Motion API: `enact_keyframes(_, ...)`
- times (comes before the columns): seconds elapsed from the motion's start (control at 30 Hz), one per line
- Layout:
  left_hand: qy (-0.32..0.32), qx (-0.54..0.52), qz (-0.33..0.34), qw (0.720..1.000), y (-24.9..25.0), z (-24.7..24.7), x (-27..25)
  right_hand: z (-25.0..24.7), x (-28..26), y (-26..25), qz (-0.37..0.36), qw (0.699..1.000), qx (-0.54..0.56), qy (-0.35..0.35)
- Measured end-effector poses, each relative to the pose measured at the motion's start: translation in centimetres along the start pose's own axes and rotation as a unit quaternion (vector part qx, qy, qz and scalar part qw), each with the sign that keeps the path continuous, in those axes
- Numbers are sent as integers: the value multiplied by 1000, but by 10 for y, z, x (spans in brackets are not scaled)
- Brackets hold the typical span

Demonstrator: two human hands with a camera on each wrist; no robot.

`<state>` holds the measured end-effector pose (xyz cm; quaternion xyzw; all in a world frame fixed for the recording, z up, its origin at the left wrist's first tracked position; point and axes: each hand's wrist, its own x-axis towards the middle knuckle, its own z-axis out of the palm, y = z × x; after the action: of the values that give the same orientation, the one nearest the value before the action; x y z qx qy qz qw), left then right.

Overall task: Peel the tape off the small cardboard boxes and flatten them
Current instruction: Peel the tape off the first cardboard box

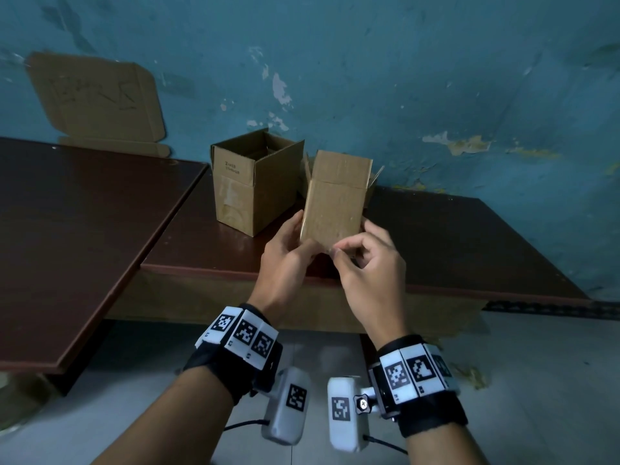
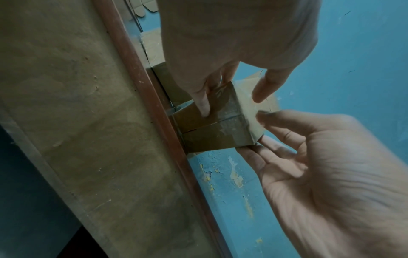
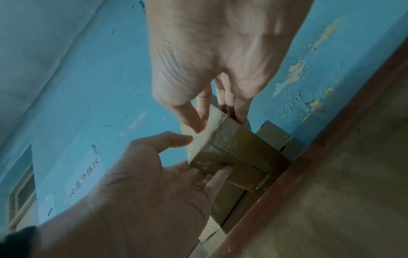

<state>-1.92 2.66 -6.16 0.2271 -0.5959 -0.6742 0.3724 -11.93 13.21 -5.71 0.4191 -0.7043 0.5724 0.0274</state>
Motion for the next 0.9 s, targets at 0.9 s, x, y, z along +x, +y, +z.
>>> enact_keyframes(0.9,20,-71,89,993,-6,-3,10,5,7,-8,101,979,131,114)
